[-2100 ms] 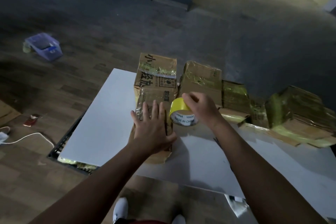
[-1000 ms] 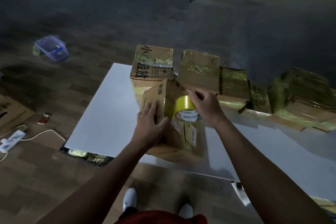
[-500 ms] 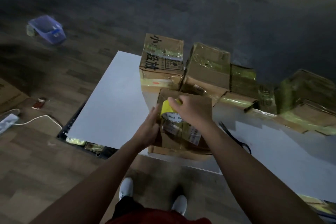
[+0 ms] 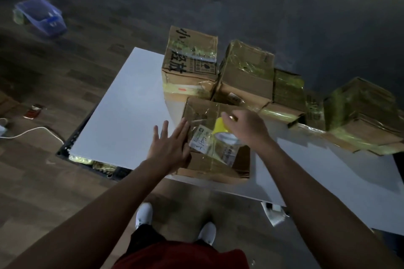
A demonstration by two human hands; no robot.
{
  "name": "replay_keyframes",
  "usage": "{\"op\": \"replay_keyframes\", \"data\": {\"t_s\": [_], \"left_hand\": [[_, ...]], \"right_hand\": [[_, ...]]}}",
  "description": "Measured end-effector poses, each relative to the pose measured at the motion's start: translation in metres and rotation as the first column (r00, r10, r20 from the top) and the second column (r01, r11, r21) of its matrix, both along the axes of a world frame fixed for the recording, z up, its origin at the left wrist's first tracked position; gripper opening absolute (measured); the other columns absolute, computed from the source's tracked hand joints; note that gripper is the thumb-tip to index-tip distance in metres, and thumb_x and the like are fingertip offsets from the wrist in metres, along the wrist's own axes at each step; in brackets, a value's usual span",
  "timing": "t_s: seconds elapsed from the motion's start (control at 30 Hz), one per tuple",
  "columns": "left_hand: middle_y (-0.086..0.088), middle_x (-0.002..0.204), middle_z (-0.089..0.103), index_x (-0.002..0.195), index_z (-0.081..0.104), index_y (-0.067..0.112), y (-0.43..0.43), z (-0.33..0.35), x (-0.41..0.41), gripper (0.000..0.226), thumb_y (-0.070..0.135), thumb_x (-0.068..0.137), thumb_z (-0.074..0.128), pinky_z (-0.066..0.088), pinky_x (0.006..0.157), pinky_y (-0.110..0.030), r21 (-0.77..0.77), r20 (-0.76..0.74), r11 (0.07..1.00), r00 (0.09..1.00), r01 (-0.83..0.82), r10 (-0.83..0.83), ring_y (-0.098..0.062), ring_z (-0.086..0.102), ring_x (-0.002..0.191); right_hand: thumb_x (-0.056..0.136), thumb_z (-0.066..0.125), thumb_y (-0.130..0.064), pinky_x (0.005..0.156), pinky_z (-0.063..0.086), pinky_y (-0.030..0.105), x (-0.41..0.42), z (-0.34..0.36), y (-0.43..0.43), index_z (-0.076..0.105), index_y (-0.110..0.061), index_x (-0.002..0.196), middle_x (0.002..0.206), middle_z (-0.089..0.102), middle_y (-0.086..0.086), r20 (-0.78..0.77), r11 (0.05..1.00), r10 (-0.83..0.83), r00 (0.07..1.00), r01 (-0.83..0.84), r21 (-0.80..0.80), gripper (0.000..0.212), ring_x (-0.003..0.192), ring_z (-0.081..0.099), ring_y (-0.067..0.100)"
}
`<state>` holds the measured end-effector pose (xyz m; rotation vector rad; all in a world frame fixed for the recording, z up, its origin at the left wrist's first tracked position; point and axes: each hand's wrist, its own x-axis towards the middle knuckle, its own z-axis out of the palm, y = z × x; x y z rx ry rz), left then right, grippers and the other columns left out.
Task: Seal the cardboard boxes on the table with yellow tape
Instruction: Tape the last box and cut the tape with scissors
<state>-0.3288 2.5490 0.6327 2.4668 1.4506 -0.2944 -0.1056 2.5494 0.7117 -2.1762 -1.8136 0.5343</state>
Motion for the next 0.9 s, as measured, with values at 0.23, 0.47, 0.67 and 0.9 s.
{"op": "replay_keyframes", "data": {"t_s": [0.23, 0.47, 0.67, 0.9], "left_hand": [[-0.012, 0.161, -0.013, 0.154, -0.007, 0.011, -0.002, 0.019, 0.045, 0.074, 0.049, 0.100, 0.026, 0.001, 0.119, -0.055, 0.061, 0.044, 0.996, 0.996, 0.071, -0.074, -0.031, -0.013, 0.148], [-0.010, 0.161, -0.010, 0.153, -0.007, 0.009, -0.009, -0.001, 0.061, 0.077, 0.058, 0.094, 0.004, -0.007, 0.119, -0.040, 0.039, 0.097, 0.996, 0.992, 0.079, -0.082, -0.023, -0.013, 0.148], [-0.009, 0.161, -0.010, 0.153, -0.005, 0.009, -0.007, -0.004, 0.062, 0.091, 0.064, 0.081, -0.011, -0.006, 0.119, -0.040, 0.026, 0.095, 0.996, 0.992, 0.084, -0.086, -0.022, -0.014, 0.148], [-0.016, 0.159, -0.017, 0.151, -0.011, 0.004, -0.014, 0.017, 0.096, 0.079, 0.057, 0.099, 0.018, -0.002, 0.119, -0.052, -0.011, -0.009, 0.998, 0.998, 0.061, -0.061, -0.030, -0.016, 0.147]], "right_hand": [[0.097, 0.048, -0.042, 0.051, 0.023, 0.029, 0.016, -0.004, -0.004, 0.036, -0.014, 0.058, 0.054, 0.034, 0.004, 0.002, 1.000, -0.013, 1.000, 0.013, -0.019, 0.049, 0.050, 0.032, 0.018], [0.088, 0.047, -0.062, 0.062, 0.038, 0.024, 0.028, -0.016, -0.012, 0.065, -0.011, 0.090, 0.080, 0.056, 0.001, -0.273, 0.999, -0.036, 0.961, 0.025, -0.043, 0.055, 0.073, 0.052, 0.014], [0.093, 0.055, -0.044, 0.050, 0.022, 0.030, 0.049, -0.012, -0.017, 0.040, -0.013, 0.055, 0.053, 0.033, 0.004, -0.165, 0.999, 0.017, 0.986, -0.010, 0.039, 0.051, 0.048, 0.031, 0.017], [0.097, 0.046, -0.036, 0.049, 0.021, 0.030, 0.048, -0.005, -0.014, 0.034, -0.015, 0.054, 0.051, 0.033, 0.002, 0.052, 0.999, -0.023, 0.998, 0.022, 0.030, 0.050, 0.048, 0.031, 0.017]]}}
